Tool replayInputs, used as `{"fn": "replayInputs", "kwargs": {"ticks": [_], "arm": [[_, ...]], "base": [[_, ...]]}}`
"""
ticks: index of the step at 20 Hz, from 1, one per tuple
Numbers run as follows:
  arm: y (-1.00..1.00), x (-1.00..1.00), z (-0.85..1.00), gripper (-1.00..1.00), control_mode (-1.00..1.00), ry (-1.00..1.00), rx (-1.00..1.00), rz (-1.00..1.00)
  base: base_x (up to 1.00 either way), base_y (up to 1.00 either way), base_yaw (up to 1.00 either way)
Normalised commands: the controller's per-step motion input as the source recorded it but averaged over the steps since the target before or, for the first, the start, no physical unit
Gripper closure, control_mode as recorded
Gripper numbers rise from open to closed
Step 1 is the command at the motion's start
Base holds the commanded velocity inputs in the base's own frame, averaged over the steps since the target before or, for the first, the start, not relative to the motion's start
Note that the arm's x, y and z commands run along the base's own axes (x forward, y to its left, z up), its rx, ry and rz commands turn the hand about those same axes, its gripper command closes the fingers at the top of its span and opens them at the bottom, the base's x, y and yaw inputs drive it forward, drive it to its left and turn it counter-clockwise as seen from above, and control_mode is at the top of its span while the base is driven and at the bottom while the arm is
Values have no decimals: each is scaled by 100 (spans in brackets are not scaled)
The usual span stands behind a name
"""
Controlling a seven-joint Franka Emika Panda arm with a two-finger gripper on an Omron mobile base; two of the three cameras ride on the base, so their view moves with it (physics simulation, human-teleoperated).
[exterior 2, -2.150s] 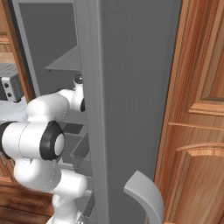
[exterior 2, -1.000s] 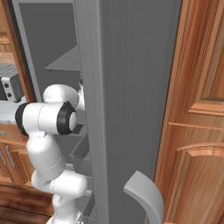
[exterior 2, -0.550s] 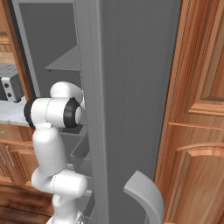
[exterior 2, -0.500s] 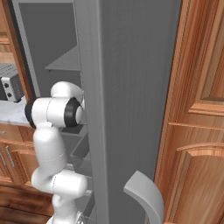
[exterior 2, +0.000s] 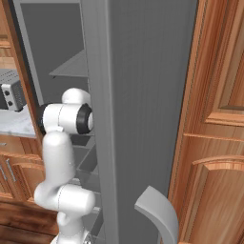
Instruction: Transport the chicken drumstick from the fridge to the microwave and turn on the microwave.
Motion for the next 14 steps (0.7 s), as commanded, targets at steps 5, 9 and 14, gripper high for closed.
{"fn": "replayInputs", "kwargs": {"ticks": [5,9,14], "arm": [[5,30,-21,-100,-100,2,0,-1],[3,31,-20,-100,-100,3,0,-2],[1,30,-18,-100,-100,3,0,-2]], "base": [[0,0,0],[0,0,0],[0,0,0]]}}
